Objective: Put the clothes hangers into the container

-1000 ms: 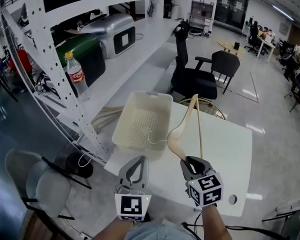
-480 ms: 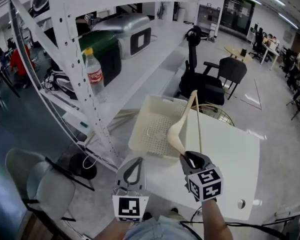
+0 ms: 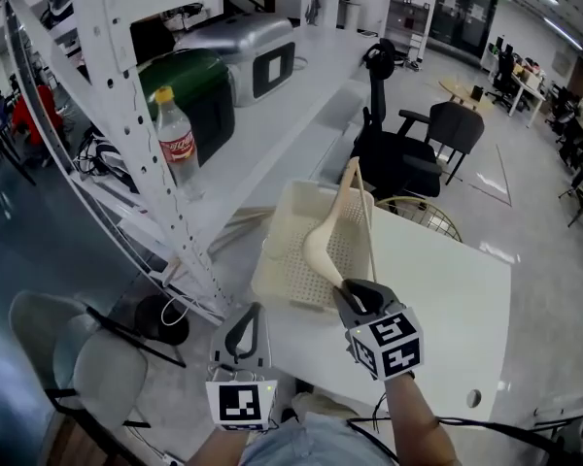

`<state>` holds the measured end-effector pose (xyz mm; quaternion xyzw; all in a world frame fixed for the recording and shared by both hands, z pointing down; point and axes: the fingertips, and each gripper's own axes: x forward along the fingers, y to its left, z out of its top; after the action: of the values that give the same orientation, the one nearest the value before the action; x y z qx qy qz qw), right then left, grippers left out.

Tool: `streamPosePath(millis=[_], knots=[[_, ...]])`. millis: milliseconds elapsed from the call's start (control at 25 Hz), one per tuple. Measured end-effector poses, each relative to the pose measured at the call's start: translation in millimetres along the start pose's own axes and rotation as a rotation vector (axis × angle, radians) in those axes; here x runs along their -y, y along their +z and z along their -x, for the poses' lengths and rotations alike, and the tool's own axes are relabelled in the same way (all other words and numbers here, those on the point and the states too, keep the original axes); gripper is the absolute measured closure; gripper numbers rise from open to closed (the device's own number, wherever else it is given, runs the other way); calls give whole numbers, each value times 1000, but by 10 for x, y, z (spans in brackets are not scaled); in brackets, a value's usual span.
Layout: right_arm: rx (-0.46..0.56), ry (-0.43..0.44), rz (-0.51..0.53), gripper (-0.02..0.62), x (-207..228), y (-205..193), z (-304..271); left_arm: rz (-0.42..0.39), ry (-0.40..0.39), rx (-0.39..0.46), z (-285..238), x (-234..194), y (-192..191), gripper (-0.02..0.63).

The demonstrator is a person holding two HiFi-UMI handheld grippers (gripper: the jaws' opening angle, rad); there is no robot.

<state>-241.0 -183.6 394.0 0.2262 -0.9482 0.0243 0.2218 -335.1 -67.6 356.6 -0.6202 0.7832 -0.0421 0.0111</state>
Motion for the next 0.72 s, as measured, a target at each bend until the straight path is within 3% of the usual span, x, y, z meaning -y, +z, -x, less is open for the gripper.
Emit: streamPosePath(millis=[400, 720], knots=[[45, 85, -3, 505, 153, 424, -549, -32, 17, -4, -643, -183, 75, 594], [45, 158, -43, 506, 273, 481, -1020, -55, 30, -25, -1182, -367, 158, 594]])
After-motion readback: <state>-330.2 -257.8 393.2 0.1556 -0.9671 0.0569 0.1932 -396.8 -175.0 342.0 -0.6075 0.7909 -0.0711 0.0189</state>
